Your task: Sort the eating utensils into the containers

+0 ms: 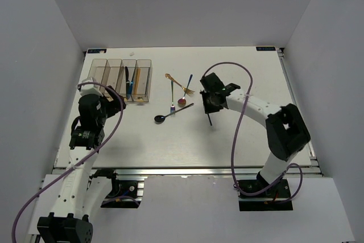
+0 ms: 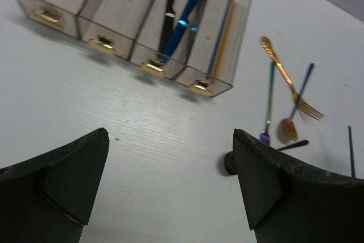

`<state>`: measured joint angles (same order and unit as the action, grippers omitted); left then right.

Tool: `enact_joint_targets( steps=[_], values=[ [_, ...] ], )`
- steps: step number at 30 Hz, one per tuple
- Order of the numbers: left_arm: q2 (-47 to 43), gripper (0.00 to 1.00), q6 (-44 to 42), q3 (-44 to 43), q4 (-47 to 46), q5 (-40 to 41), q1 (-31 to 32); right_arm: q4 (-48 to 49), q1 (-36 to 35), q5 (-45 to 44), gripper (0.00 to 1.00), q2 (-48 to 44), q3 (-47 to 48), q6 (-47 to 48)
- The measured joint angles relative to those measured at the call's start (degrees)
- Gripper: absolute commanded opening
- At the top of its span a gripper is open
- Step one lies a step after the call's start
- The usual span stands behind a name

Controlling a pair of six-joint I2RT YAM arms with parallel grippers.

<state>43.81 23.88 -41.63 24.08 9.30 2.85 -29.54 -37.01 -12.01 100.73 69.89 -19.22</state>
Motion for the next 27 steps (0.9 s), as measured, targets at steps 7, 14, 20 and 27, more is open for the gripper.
enact_joint_targets(
  steps=[7, 14, 20, 27],
  values=[
    [3.32, 0.98, 14.16, 11.58, -24.35, -28.24, 1.44, 15.08, -0.61, 18.14, 0.00, -11.65, -4.52, -4.66],
    [10.64, 0.98, 28.55, 18.34, -46.05, -38.88, 14.12, 35.91, -3.63, 35.10, 0.00, -17.79, -13.16, -17.20],
    [14.21, 0.98, 32.92, 18.29, -56.89, -39.71, 14.95, 40.06, -7.15, 38.82, 0.00, -17.79, -12.98, -20.50],
    [16.76, 0.62, 34.71, 18.29, -61.44, -39.41, 15.02, 40.13, -9.27, 39.76, 0.00, -17.07, -11.78, -20.96]
  ],
)
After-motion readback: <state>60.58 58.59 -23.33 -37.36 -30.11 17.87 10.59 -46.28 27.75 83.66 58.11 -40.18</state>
